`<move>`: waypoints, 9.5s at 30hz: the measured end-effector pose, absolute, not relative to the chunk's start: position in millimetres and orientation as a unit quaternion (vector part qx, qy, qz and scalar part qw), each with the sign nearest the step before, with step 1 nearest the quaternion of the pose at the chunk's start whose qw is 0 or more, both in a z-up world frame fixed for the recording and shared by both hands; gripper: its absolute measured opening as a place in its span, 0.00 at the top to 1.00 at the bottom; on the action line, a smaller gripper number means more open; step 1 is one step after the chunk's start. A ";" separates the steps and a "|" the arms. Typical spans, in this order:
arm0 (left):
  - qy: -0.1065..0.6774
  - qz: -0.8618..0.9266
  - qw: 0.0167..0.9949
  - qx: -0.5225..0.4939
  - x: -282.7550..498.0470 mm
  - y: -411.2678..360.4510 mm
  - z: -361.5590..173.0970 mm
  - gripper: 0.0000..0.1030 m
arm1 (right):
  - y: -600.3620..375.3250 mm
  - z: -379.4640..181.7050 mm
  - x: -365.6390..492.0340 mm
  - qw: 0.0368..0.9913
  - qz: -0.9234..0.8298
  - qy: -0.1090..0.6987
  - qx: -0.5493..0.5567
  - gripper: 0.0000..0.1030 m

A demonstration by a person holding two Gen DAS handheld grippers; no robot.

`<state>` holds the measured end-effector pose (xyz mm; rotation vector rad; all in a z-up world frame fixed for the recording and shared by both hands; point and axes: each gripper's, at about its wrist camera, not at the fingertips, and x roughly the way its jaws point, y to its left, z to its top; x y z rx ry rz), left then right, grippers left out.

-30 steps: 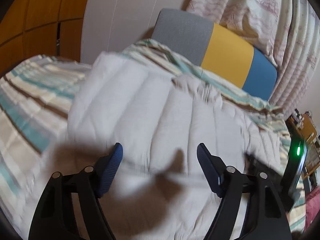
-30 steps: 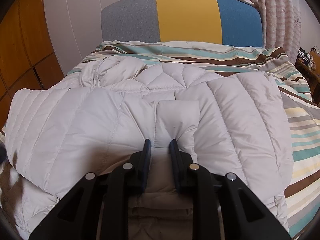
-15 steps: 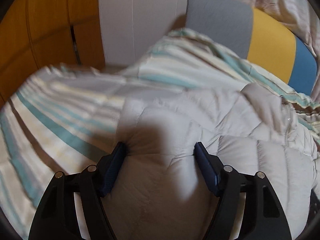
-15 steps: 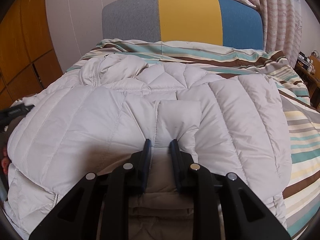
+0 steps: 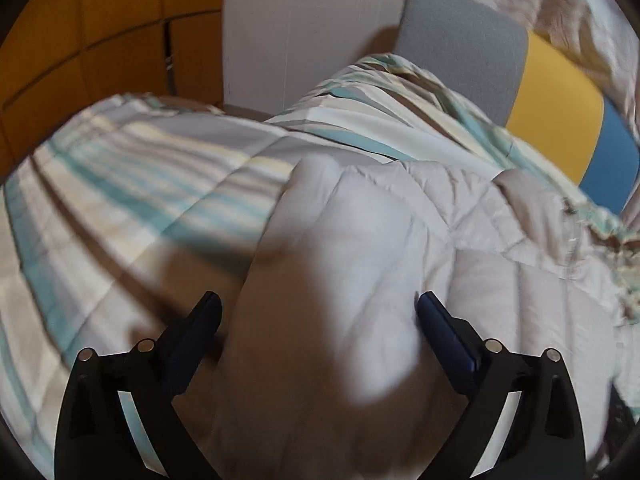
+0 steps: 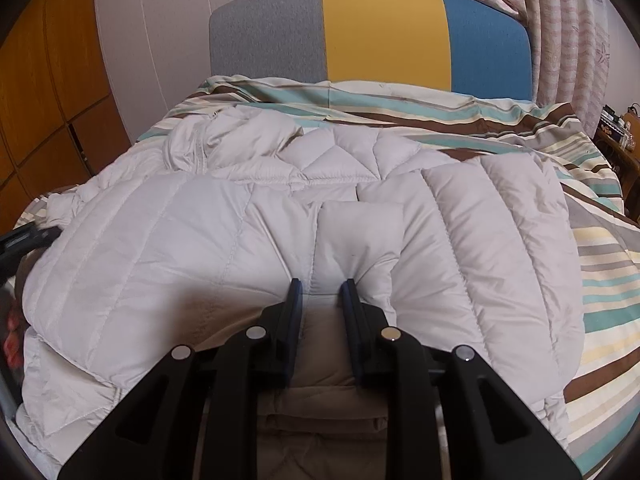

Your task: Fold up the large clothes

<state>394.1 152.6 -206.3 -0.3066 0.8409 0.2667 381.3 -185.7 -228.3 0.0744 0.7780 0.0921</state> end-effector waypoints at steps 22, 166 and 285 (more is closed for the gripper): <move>0.419 0.087 0.903 -0.025 410.0 103.8 -234.6 0.03 | -176.1 -235.3 416.0 0.924 0.044 0.378 0.023 0.68; 0.315 -0.032 0.921 -0.228 319.5 178.6 -160.2 0.06 | -374.2 -167.9 294.2 0.913 0.040 0.228 0.335 0.07; 0.401 0.085 0.910 -0.062 292.9 85.5 -214.5 0.47 | -306.8 -250.5 299.8 0.906 -0.077 0.414 0.048 0.58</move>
